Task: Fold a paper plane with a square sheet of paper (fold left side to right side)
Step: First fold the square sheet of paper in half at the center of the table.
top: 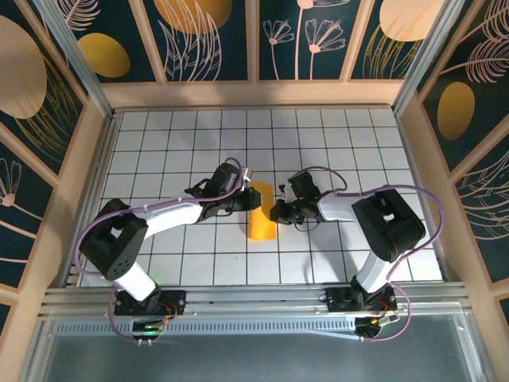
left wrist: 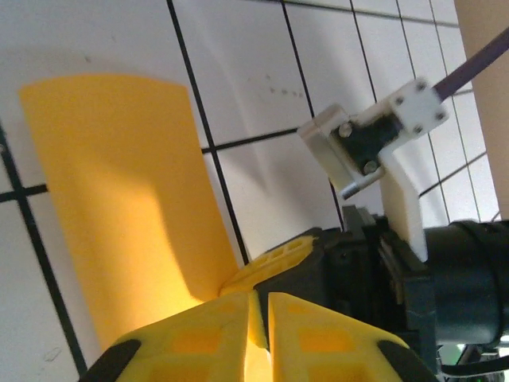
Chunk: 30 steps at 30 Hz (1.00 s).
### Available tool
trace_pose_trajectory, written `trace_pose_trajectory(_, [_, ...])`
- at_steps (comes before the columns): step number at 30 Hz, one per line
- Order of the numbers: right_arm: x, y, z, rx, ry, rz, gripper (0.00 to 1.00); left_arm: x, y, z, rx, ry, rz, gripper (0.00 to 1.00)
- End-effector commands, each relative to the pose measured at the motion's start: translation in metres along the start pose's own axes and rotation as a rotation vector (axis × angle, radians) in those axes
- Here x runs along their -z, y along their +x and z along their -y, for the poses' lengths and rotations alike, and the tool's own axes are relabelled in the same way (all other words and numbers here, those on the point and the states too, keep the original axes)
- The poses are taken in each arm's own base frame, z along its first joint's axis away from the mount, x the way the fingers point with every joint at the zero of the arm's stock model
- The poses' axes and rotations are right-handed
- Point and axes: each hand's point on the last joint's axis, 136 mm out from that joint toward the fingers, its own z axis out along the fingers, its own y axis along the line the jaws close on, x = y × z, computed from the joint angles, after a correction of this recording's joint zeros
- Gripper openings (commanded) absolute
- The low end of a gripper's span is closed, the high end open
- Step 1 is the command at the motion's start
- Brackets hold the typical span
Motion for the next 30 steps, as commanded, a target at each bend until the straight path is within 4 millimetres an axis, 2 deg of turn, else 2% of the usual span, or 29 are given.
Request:
trace_pose_trajectory(1, [-0.010, 0.028, 0.054, -0.058, 0.206, -0.073, 0.00, -0.011, 0.009, 0.004, 0.006, 0.074, -0.032, 0.10])
trace_pose_trajectory(5, [-0.010, 0.028, 0.055, -0.061, 0.211, -0.075, 0.00, -0.018, 0.015, -0.005, 0.015, 0.072, -0.033, 0.08])
trace_pose_trajectory(7, [-0.010, 0.029, 0.055, -0.059, 0.214, -0.077, 0.00, -0.026, 0.023, -0.017, 0.024, 0.047, -0.047, 0.08])
trace_pose_trajectory(16, [-0.010, 0.033, 0.061, -0.058, 0.234, -0.086, 0.00, -0.036, 0.040, -0.042, 0.042, 0.001, -0.065, 0.08])
trace_pose_trajectory(30, [-0.009, 0.040, 0.070, -0.063, 0.266, -0.099, 0.00, -0.025, 0.052, -0.080, 0.095, -0.075, -0.055, 0.08])
